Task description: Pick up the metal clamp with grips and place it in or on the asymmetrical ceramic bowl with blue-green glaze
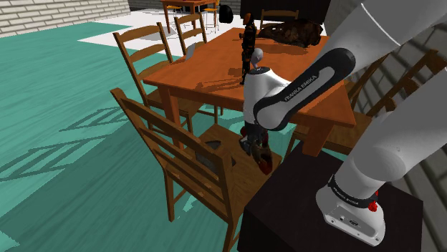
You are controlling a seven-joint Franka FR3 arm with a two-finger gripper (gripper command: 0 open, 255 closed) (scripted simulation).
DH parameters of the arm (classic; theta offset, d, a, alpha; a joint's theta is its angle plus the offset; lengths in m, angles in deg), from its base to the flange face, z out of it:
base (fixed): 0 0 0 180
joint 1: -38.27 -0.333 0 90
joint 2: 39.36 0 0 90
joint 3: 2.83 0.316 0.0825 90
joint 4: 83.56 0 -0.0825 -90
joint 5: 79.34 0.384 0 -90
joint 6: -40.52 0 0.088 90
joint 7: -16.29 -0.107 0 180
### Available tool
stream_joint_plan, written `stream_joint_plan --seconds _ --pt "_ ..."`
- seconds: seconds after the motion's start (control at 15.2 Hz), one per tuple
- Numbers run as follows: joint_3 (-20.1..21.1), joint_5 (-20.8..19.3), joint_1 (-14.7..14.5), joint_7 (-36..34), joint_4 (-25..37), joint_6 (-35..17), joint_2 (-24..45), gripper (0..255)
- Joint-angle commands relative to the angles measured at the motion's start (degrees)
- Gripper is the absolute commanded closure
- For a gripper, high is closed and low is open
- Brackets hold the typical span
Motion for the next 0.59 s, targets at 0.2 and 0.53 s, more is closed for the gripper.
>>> stream_joint_plan --seconds 0.2,0.53 --pt "-0.8 1.0 -0.6 1.0 0.9 5.4 -4.6 255" --pt "2.3 -1.3 -0.5 -4.4 9.0 5.6 3.4 255"
